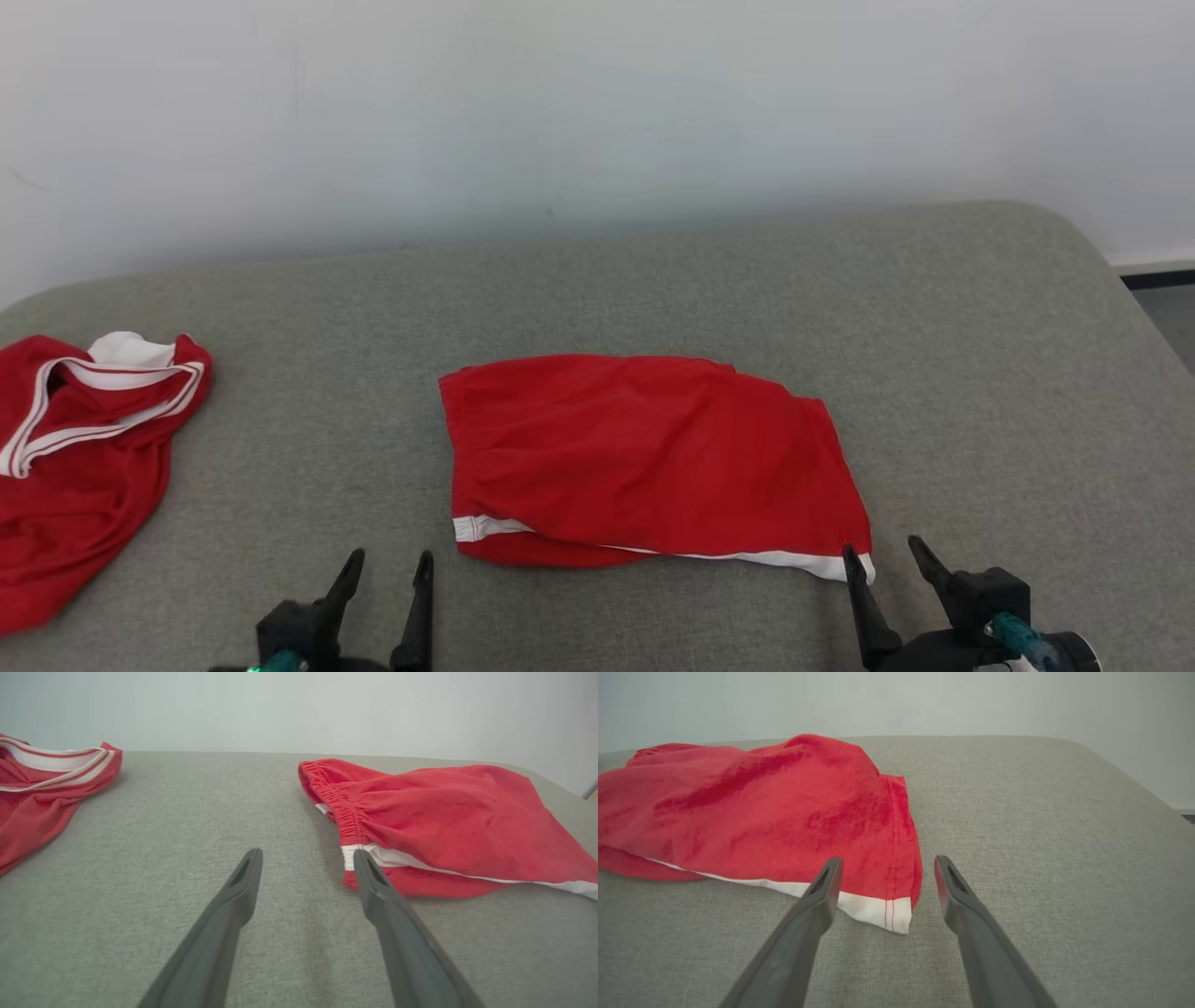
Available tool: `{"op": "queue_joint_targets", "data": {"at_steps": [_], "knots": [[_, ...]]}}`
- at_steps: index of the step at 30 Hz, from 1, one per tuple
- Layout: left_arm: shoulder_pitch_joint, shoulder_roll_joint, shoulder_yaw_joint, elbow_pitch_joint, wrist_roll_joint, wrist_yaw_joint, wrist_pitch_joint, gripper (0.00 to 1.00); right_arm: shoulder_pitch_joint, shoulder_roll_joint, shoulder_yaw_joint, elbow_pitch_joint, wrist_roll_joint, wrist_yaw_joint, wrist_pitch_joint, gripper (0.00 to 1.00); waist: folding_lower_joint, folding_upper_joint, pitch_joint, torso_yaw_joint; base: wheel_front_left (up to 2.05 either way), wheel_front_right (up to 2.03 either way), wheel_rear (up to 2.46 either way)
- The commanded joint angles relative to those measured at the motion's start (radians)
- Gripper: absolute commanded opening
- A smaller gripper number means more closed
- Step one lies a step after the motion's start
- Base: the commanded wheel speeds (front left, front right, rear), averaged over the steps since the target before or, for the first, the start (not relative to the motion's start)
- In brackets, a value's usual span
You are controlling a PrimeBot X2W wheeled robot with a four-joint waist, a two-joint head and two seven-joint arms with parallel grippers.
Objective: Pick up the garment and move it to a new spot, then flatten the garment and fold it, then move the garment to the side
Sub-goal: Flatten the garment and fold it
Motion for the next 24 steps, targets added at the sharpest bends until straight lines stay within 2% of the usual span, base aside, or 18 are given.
{"op": "queue_joint_targets", "data": {"at_steps": [1, 13, 24], "knots": [[-0.04, 0.002, -0.01, 0.034, 0.0, -0.01, 0.002, 1.0, -0.018, -0.001, -0.002, 0.019, 0.005, -0.003, 0.018, 1.0, -0.0001, 0.0, 0.028, -0.024, 0.0, 0.0, 0.0], [-0.223, 0.002, -0.064, 0.275, -0.023, -0.042, 0.0, 1.0, -0.126, -0.001, 0.011, 0.167, 0.038, -0.003, 0.094, 1.0, -0.0001, 0.0, 0.121, -0.067, 0.0, 0.0, 0.0], [-0.271, -0.002, -0.085, 0.305, -0.037, -0.045, -0.001, 1.0, -0.178, -0.001, 0.061, 0.244, 0.069, -0.003, 0.083, 1.0, -0.0001, 0.0, 0.136, -0.054, 0.0, 0.0, 0.0]]}}
